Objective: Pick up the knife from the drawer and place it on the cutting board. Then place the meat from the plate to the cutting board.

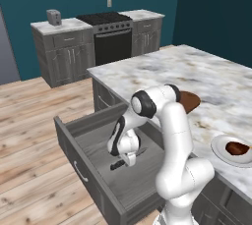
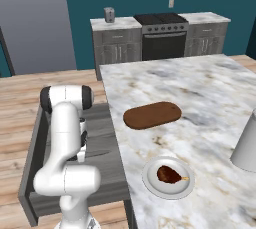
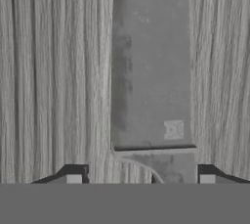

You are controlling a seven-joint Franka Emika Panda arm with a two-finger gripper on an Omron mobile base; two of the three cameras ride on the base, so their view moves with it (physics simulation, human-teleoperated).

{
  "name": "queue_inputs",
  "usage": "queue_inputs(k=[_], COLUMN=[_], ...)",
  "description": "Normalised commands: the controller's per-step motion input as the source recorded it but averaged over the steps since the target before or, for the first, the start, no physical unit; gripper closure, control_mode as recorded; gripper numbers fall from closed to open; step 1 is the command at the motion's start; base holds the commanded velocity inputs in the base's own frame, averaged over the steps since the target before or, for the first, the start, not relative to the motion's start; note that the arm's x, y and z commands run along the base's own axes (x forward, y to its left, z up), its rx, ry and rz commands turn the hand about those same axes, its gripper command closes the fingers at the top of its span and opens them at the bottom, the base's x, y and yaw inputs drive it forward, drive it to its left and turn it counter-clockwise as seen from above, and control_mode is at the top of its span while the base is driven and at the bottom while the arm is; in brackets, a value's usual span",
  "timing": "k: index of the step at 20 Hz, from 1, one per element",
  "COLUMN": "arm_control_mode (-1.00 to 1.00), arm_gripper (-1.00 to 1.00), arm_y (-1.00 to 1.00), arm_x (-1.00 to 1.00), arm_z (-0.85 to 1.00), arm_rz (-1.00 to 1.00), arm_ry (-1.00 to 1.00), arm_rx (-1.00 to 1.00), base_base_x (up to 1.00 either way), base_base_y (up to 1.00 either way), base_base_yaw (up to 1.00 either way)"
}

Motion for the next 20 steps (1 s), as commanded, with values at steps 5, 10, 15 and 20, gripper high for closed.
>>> queue_inputs(k=[5, 10, 15, 20], arm_control_mode=[-1.00, -1.00, -1.00, -1.00], arm_gripper=[1.00, 1.00, 1.00, 1.00], arm_y=[0.09, 0.13, 0.11, 0.02], arm_x=[0.00, 0.00, -0.03, -0.20], arm_z=[-0.39, -0.21, 0.15, 0.43], arm_rz=[0.00, 0.00, 0.00, 0.00], arm_ry=[0.00, 0.00, 0.02, 0.01], arm_rx=[0.00, 0.00, 0.00, 0.00], base_base_x=[0.00, 0.00, 0.00, 0.00], base_base_y=[0.00, 0.00, 0.00, 0.00], base_base_yaw=[0.00, 0.00, 0.00, 0.00])
